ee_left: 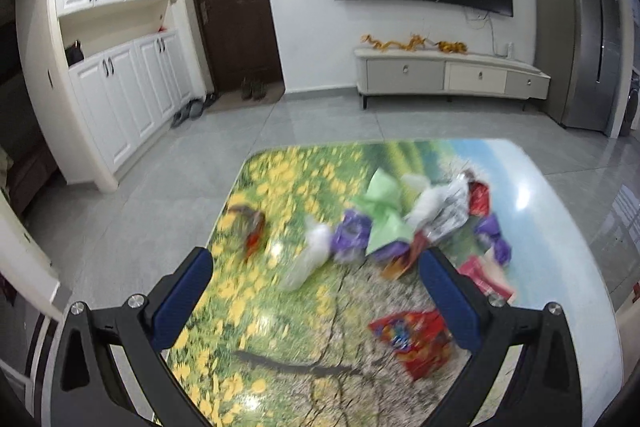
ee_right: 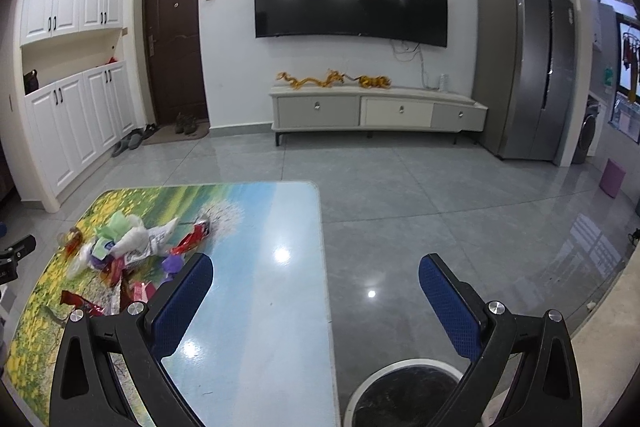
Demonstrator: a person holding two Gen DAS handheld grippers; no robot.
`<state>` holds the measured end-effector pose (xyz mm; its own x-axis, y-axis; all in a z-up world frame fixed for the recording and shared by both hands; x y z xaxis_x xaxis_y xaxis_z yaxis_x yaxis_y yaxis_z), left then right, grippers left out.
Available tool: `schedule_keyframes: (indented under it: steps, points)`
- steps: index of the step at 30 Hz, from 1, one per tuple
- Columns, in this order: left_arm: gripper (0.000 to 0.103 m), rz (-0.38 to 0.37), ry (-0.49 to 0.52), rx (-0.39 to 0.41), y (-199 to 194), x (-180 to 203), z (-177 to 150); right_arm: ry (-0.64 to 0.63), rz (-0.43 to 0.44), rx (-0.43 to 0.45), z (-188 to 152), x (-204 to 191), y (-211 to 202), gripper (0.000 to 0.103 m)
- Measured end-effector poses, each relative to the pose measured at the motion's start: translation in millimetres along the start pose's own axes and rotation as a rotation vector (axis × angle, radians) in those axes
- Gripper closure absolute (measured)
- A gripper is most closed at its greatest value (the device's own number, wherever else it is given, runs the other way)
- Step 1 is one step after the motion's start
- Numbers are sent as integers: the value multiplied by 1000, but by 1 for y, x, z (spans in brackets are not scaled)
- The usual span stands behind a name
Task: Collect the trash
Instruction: 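Grasp the red chip bag with the left tool while the right tool grasps the pink box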
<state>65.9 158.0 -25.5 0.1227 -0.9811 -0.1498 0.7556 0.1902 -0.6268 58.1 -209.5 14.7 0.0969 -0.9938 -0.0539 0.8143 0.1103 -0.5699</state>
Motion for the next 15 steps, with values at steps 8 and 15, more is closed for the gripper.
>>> schedule_keyframes:
  steps: [8, 15]
  points:
    - [0, -147, 19, -102, 17, 20, -27, -14, 158, -126, -18, -35, 34, 15]
    - [17, -288, 40, -208, 43, 56, -42, -53, 332, -265, -36, -82, 72, 40]
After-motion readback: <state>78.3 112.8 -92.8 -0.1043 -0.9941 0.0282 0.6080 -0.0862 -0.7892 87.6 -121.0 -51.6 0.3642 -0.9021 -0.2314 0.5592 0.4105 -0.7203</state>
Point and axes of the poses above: each gripper's, at about its wrist camera, not at the fingertips, and y roughly the way its jaws point, x to its right, z to its top, the point moved 1 cm from there along y, roughly the way its jaws point, and after that the axes turned 3 degrees about y, right-handed, at the moved point
